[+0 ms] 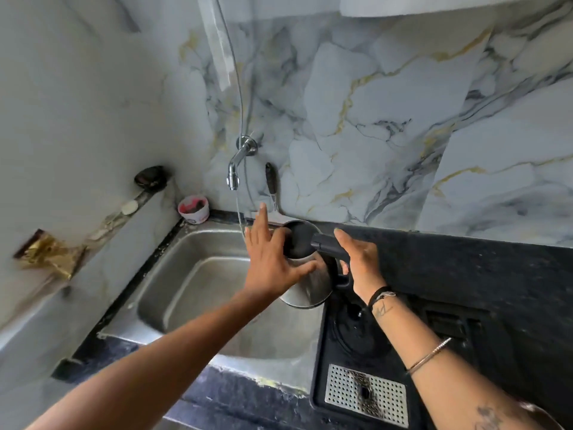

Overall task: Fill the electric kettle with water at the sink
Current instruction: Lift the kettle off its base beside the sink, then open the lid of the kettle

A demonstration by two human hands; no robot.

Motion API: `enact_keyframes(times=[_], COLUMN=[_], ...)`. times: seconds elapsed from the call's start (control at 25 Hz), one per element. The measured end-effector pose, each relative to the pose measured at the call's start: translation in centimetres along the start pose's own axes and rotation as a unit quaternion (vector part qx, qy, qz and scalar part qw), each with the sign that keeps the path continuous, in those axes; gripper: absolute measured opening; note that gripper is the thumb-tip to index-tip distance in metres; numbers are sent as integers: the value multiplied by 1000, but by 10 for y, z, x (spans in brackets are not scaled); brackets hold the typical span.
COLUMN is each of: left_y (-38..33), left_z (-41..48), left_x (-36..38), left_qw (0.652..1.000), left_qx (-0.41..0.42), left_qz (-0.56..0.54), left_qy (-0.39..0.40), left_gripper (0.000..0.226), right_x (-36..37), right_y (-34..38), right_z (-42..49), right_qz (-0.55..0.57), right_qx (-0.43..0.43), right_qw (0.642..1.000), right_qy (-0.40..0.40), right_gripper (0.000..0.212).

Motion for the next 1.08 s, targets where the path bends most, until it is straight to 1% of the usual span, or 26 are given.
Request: enact_keyframes(times=[0.04, 0.12, 0.24, 0.32, 0.4, 0.48, 0.52, 0.6, 0.68, 0.72, 0.8, 0.88, 0.92, 0.96, 1.04, 1.08], left_y=[7, 38, 83, 107, 129, 142, 146, 152, 160, 164, 168, 172, 175, 178, 184, 188], left_z=[5, 18, 39, 59, 79, 91, 95, 97, 100, 102, 108, 109, 108, 108, 109, 112], left_x=[-5, -18, -31, -41, -53, -59, -59, -55, -50, -49, -46, -45, -45, -46, -54, -58], left_qw=[1000, 999, 997, 999, 999, 988, 976, 932, 898, 891, 887, 896, 907, 926, 970, 984], left_qx=[-15, -43, -54, -35, -5, 44, 86, 187, 243, 253, 260, 253, 249, 246, 215, 172], left_qz=[5, -18, -46, -22, 49, 145, 201, 311, 366, 378, 383, 364, 338, 287, 117, 26], left_qy=[1, 1, -10, -12, 3, 9, 6, -6, -6, -7, 0, 14, 17, 13, -9, -36], left_gripper=[74, 59, 56, 60, 61, 62, 61, 58, 55, 53, 52, 56, 61, 65, 61, 54], right_x=[16, 62, 119, 150, 178, 197, 205, 215, 222, 224, 225, 224, 222, 220, 215, 212], right_y=[-5, -14, -27, -33, -42, -49, -53, -63, -71, -75, -83, -90, -93, -97, -103, -106], right_z=[6, 20, 41, 55, 69, 80, 85, 94, 103, 105, 110, 115, 117, 120, 125, 128], right_qz=[9, 23, 50, 76, 100, 106, 113, 141, 162, 169, 175, 167, 158, 152, 143, 133], right_qx=[0, 3, 13, 24, 28, 20, 19, 24, 27, 30, 36, 37, 40, 43, 56, 63], right_qw=[1000, 1000, 998, 996, 994, 993, 992, 988, 984, 983, 981, 983, 984, 985, 986, 987], right_qy=[0, -5, -25, -40, -47, -53, -56, -60, -61, -66, -74, -71, -66, -63, -65, -71], right_gripper=[48, 42, 37, 39, 42, 42, 41, 36, 32, 31, 31, 30, 29, 29, 32, 36])
Point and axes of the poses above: each hand's wrist, its own z-axis towards the middle knuckle, its own x-axis out of the palm, y = z × x, the point moved 1 cm from there along z, towards the middle knuckle, and after that the axes turned 6 degrees about y, right-handed, at the moved point
